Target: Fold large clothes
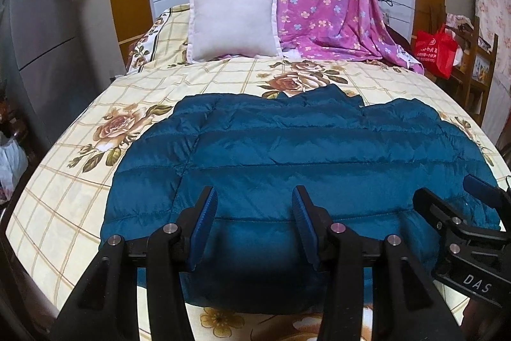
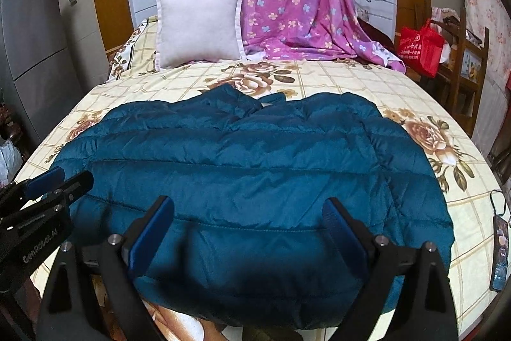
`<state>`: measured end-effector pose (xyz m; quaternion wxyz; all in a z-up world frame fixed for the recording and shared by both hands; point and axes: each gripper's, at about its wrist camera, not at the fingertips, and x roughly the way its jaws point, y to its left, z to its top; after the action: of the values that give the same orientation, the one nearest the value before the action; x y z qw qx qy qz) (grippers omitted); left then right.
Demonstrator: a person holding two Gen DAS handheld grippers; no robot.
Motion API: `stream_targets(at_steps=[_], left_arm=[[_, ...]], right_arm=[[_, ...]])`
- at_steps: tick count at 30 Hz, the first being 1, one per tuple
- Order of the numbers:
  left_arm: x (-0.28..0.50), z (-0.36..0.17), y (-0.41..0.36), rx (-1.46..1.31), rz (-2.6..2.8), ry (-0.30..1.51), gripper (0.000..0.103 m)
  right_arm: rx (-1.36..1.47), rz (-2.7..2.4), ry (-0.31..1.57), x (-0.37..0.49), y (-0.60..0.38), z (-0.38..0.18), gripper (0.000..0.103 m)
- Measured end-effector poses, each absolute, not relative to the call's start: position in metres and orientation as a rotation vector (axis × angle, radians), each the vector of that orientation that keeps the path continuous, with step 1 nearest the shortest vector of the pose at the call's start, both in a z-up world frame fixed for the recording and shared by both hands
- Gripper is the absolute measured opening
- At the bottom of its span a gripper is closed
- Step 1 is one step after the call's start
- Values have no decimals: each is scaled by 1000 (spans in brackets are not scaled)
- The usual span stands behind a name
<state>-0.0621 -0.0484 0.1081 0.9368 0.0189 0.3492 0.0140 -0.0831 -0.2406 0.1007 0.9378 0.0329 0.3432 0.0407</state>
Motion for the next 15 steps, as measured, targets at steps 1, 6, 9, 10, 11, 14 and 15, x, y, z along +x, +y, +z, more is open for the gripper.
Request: stream_targets(at_steps=[1,6,9,10,11,14,15], left_arm=[[-62,108,-50,42,30,714,35],[-62,106,-51,47,31,720,35],[-61,106,-51,45,31,715,35],[-61,106,-51,44,31,714,35],[-61,106,-51,44,31,711,35],[-61,106,-51,46,33,701,35],[-61,106,-51,48,33,699,35]], right_arm=[[69,83,702,-83,-241,101,96],[75,87,710,-80,-242,98,96],[78,88,711,-80,-243,98,96],[78,88,711,-80,-243,97,96],[76,88,711,-80,-243,98,96],[82,89,714,-79,-243,96,96],[84,90,715,-79,-243,95,96]])
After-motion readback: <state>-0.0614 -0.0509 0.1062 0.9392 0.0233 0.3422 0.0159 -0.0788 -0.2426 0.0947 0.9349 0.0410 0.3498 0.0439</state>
